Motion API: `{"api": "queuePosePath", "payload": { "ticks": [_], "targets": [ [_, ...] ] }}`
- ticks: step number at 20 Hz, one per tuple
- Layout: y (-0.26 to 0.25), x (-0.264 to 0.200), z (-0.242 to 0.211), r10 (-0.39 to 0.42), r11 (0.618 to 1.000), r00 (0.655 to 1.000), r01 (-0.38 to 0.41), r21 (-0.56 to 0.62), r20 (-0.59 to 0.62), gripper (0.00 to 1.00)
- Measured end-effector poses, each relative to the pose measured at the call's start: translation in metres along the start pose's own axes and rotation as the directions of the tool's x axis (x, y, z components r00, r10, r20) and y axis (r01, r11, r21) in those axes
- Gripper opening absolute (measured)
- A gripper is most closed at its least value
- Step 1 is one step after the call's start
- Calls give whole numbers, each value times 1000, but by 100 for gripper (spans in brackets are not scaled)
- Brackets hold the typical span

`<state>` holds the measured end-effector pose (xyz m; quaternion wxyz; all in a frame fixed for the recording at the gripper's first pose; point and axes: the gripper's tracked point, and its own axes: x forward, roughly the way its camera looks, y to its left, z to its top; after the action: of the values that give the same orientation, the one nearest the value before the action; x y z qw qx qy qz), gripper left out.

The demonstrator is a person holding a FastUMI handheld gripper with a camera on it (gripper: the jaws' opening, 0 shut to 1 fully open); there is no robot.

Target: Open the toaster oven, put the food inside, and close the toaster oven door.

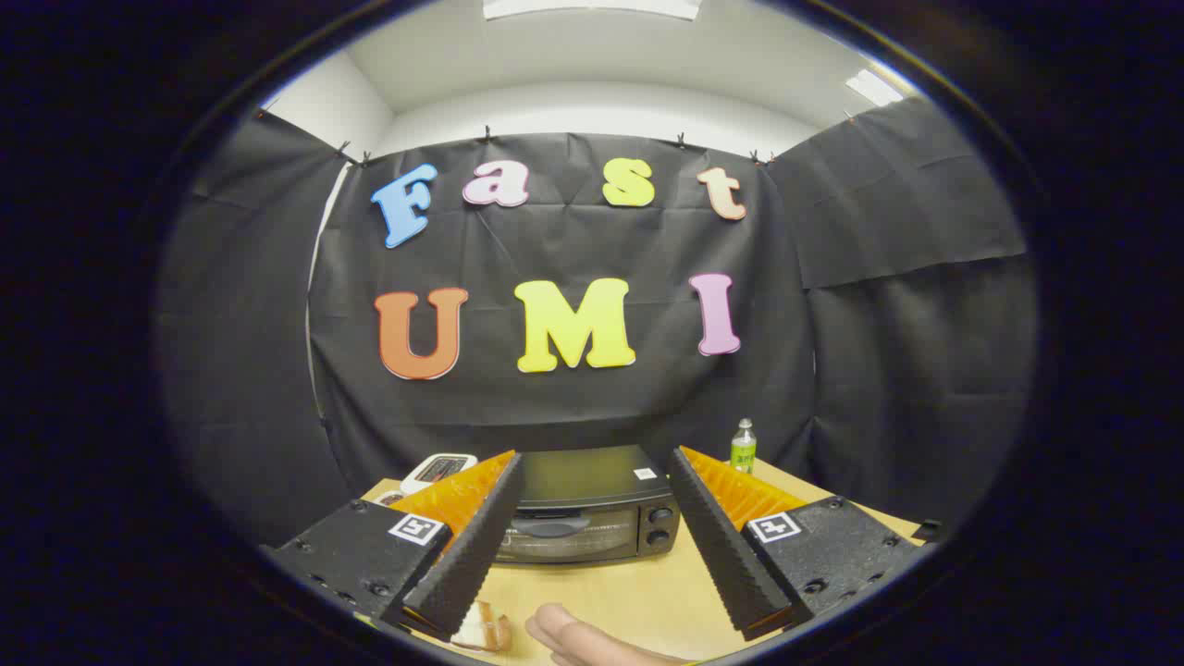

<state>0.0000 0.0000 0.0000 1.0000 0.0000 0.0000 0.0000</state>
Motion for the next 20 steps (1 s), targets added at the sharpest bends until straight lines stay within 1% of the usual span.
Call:
{"api": "queuePosePath", "payload": {
  "ticks": [2,8,11,14,16,20],
  "targets": [
    [2,7,-3,10,1000,1000,-10,0,-7,100],
    [-3,34,-14,0,1000,1000,0,-3,-27,100],
    [-1,49,-18,10,1000,999,-10,1,-33,100],
    [15,73,-23,57,998,998,-57,-1,-27,100],
    [22,96,-31,72,997,997,-72,-16,-32,100],
    [41,142,-62,96,995,991,-99,-26,-95,100]
  ]
}}
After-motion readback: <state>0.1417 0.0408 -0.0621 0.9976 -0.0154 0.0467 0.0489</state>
